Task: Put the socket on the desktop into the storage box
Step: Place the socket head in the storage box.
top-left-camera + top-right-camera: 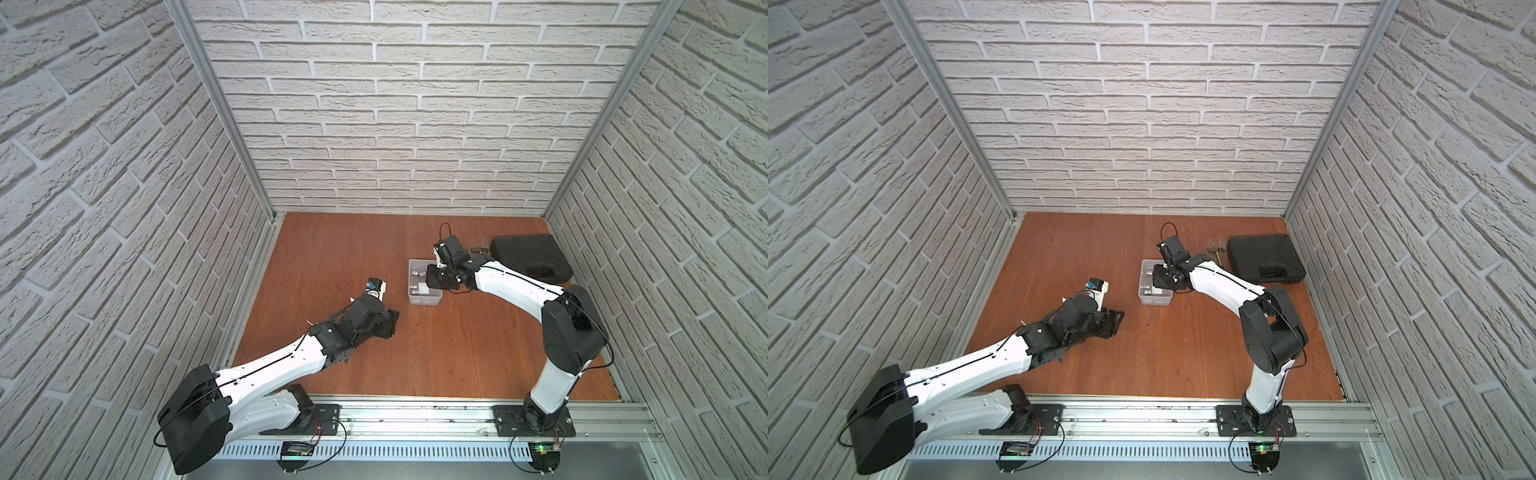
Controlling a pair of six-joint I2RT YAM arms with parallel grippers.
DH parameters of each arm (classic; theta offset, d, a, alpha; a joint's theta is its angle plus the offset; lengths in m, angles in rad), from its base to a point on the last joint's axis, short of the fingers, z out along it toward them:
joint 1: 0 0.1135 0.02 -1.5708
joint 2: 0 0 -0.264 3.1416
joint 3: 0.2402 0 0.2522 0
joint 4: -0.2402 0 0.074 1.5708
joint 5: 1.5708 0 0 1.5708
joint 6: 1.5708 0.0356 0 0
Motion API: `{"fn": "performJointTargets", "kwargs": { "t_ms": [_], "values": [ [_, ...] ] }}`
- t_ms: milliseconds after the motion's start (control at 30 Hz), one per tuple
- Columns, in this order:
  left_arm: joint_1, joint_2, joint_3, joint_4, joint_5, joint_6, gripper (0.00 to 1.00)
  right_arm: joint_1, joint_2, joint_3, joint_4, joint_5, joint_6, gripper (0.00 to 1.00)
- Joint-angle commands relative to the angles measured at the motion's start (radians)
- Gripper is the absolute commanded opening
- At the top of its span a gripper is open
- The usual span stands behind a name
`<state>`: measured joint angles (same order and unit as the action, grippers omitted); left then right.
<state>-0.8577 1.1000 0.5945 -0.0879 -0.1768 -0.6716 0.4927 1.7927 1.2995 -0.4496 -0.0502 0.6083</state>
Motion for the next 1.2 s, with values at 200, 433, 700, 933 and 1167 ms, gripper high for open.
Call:
{"fn": "performJointTargets", "kwargs": {
  "t_ms": [200, 433, 700, 933, 1167],
  "values": [
    [0.015, 0.024, -0.013, 0.066, 0.022, -0.012, 0.64, -0.005, 0.027, 0.061, 0.012, -0.005, -0.034, 0.09],
    [0.019, 0.027, -0.006, 0.056, 0.026, -0.009, 0.63, -0.005, 0.036, 0.067, 0.015, -0.01, -0.033, 0.11],
    [0.027, 0.034, 0.001, 0.056, 0.037, -0.008, 0.64, -0.005, 0.033, 0.072, 0.014, -0.015, -0.035, 0.14],
    [0.031, 0.049, 0.01, 0.057, 0.047, -0.007, 0.64, -0.005, 0.03, 0.073, 0.018, -0.021, -0.043, 0.34],
    [0.036, 0.055, 0.01, 0.06, 0.05, -0.008, 0.64, -0.004, 0.008, 0.067, 0.021, -0.017, -0.044, 0.38]
  ]
}}
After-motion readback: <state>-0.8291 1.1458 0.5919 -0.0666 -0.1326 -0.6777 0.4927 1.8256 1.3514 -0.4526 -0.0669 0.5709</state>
